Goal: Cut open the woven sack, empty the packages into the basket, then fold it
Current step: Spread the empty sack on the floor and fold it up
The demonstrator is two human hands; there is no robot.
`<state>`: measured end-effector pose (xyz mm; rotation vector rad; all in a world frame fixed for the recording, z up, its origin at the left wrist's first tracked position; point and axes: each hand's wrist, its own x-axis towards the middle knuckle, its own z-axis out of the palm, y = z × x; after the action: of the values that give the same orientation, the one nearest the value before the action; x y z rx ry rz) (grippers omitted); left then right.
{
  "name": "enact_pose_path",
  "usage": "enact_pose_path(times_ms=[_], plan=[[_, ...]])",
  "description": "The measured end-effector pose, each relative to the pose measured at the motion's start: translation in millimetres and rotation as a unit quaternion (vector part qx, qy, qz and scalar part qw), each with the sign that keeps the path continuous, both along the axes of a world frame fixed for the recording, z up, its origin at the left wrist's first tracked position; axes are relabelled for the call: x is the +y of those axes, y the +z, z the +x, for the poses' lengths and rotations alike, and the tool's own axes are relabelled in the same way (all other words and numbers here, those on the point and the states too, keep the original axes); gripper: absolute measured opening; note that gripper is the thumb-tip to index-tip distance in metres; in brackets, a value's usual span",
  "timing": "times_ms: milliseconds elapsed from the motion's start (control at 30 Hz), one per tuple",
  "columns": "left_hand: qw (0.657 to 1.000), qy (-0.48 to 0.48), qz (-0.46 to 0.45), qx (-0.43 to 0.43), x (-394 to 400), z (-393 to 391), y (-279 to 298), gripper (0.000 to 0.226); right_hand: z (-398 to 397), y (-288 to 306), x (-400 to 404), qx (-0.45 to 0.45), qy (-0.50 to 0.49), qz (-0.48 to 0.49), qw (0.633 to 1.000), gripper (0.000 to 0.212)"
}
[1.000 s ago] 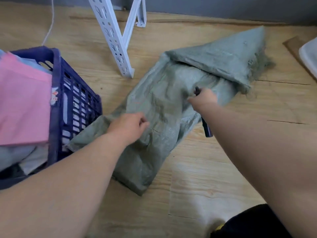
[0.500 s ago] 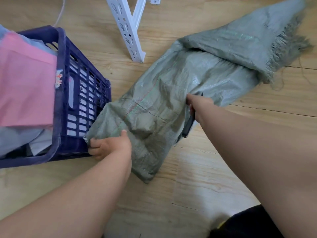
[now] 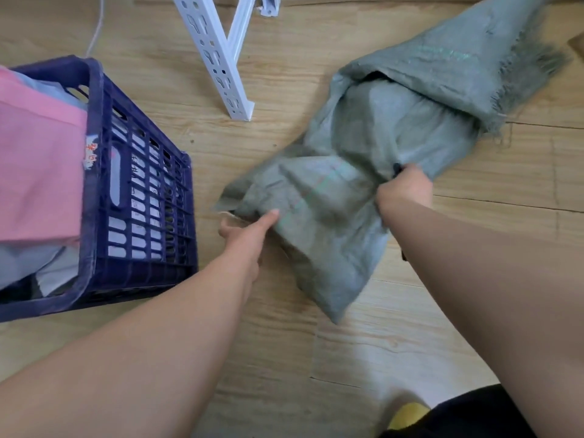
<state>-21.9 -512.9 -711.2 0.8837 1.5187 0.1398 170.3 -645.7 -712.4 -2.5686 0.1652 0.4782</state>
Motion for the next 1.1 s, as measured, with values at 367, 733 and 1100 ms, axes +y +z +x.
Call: enact_pose_path(times_ms=[367,733,1100], plan=[[0.951,-0.270,0.127,0.079,3,13,4,0.070,-59,41,31,0.079,0.386,0.087,0.915,0.051],[0.706,-0.526,0.475,-0.010,1,50,56,0.039,-27,47,14,-0.061,0.197,0.068,0.976,0.039],[0.973,-0.091,0.208,0.028,52,22,7,0.067,-57,17,-8,-0.082,0.338,-0.125,0.929,0.029]])
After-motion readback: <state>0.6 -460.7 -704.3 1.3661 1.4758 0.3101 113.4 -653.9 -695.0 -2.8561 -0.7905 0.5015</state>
